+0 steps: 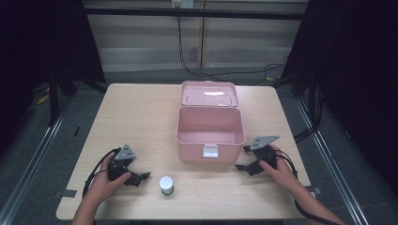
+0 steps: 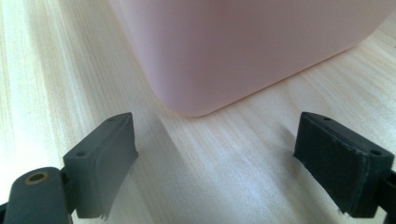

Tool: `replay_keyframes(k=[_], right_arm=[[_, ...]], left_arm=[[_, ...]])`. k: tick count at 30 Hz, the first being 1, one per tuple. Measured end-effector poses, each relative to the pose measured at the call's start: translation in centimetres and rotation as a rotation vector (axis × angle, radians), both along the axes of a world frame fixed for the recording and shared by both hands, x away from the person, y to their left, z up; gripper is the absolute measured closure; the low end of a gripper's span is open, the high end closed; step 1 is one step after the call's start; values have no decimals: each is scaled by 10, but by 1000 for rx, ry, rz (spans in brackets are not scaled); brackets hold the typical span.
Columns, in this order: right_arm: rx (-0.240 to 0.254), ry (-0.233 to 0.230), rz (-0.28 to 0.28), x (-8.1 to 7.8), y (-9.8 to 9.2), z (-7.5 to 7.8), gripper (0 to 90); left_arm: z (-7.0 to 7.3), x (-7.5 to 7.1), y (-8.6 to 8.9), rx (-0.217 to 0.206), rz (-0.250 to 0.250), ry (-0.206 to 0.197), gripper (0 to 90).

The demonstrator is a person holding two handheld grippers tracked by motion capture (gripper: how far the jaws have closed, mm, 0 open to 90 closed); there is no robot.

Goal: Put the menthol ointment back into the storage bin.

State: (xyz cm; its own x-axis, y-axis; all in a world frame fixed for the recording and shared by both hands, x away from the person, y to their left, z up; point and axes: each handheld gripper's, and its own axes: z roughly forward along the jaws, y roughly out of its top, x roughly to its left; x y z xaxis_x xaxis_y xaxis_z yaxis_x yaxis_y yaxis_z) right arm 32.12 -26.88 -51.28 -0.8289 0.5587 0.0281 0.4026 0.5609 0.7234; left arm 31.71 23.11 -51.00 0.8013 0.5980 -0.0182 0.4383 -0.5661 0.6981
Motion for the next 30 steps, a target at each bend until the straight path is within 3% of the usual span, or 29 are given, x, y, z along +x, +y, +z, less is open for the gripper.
replay_keyframes(k=[11,16,18,20,21,23,25,26,27,30], right_arm=[[0,1,-7,-1,0,0,122],[0,1,-8,-1,0,0,123],[0,1,-8,-1,0,0,122],[0,1,-8,-1,0,0,123],[0,1,-8,-1,0,0,122],[0,1,-8,-1,0,0,123],[0,2,-8,-1,0,0,122],[0,2,-8,-1,0,0,122],[0,2,-8,-1,0,0,122],[0,2,-8,-1,0,0,122]], left_arm=[[0,0,0,-3,1,1,0],[5,1,-1,40,-9,33,3],[7,-1,-2,51,-1,47,46],[14,-2,-4,63,6,65,188],[17,-2,-5,81,0,71,225],[20,-3,-7,95,-10,79,145],[28,-6,-13,151,-37,91,210],[28,-6,-13,151,-37,91,196],[33,-8,-17,202,-73,111,190],[41,-11,-24,255,-116,152,204]])
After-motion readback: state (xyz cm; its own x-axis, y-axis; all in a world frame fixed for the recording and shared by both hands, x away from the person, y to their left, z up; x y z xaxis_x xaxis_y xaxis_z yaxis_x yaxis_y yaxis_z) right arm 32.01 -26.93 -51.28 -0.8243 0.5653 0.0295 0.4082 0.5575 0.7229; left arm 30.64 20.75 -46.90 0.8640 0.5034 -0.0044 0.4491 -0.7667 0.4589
